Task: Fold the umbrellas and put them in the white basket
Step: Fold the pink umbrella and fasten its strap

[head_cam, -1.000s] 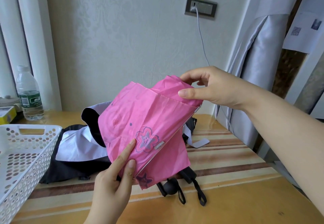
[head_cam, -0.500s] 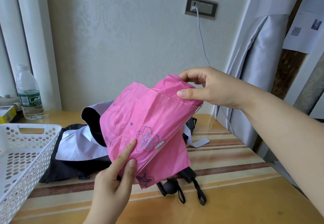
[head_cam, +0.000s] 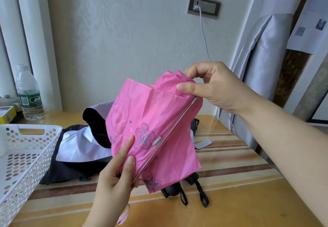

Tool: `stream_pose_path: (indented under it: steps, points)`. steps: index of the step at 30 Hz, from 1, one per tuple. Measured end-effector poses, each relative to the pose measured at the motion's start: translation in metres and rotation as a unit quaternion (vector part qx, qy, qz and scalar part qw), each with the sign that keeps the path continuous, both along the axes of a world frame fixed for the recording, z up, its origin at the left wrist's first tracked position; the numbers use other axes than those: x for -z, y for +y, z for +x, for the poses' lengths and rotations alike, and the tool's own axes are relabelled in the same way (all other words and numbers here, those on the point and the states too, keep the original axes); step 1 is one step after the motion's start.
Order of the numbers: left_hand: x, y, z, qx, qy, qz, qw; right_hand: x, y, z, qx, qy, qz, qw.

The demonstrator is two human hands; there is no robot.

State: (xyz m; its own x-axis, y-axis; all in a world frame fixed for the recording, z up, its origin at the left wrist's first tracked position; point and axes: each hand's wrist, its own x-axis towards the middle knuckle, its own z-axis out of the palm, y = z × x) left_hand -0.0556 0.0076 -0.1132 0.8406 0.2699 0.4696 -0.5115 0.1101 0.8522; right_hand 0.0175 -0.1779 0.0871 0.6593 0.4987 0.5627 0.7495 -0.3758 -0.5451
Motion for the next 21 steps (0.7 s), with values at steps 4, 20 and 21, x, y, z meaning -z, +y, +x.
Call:
stream_pose_path:
  steps: [4, 20, 21]
  points:
    - [-0.006, 0.0, -0.004, 0.009, 0.021, -0.037, 0.999, 0.008, 0.002, 0.004, 0.025, 0.007, 0.033, 0.999]
    - [-0.014, -0.004, -0.009, 0.039, 0.028, -0.048, 0.998, -0.005, -0.021, -0.006, 0.037, 0.088, -0.152, 0.984]
    - [-0.014, -0.005, -0.01, 0.039, 0.026, -0.043, 0.998, -0.002, -0.021, -0.005, 0.036, 0.096, -0.136, 0.985]
